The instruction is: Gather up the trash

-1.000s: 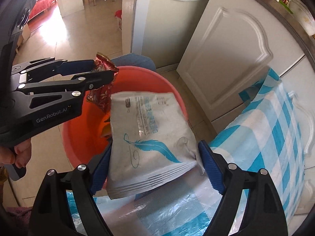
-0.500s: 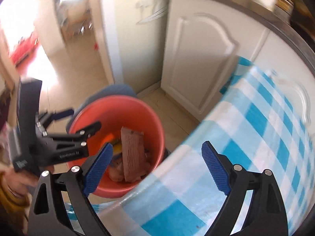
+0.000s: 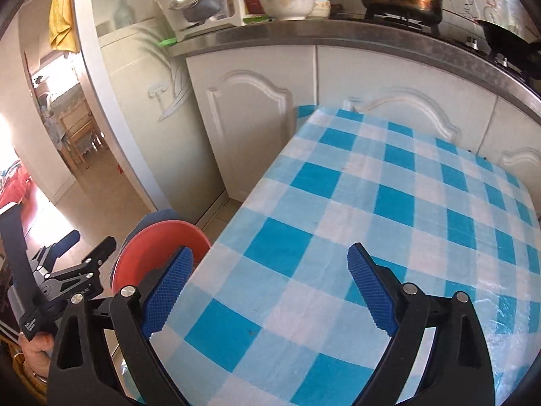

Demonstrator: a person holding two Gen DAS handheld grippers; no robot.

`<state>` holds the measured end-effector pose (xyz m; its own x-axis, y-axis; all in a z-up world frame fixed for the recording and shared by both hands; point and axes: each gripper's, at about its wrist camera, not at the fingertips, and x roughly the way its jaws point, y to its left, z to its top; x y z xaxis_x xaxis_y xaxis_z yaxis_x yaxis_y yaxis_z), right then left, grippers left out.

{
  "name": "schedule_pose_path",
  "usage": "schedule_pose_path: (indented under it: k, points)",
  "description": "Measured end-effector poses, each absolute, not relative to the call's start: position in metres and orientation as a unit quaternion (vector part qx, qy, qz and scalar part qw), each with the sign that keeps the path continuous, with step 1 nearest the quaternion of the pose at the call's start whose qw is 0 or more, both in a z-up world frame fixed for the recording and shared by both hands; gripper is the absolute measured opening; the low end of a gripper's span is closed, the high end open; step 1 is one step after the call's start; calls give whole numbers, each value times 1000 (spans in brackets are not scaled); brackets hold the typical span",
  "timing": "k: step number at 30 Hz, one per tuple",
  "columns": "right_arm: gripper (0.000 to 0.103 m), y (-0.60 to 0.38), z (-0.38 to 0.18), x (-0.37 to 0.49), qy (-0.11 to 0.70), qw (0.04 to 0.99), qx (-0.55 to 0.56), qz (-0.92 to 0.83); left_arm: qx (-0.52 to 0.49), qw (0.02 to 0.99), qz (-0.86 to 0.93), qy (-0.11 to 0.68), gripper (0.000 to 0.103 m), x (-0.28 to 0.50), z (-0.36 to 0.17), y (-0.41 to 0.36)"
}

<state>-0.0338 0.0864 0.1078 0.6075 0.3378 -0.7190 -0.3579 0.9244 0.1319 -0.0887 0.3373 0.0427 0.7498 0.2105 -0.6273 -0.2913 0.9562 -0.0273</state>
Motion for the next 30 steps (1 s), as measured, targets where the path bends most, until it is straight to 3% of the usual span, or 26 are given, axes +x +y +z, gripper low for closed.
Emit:
schedule_pose_path:
  k: [12, 30]
  points:
    - [94, -22, 137, -70, 332, 939, 31, 91, 10, 964, 57, 261, 99, -105, 120, 217]
    - [95, -173, 151, -147, 257, 960, 62, -96, 63, 963, -93, 246, 99, -123, 143, 38]
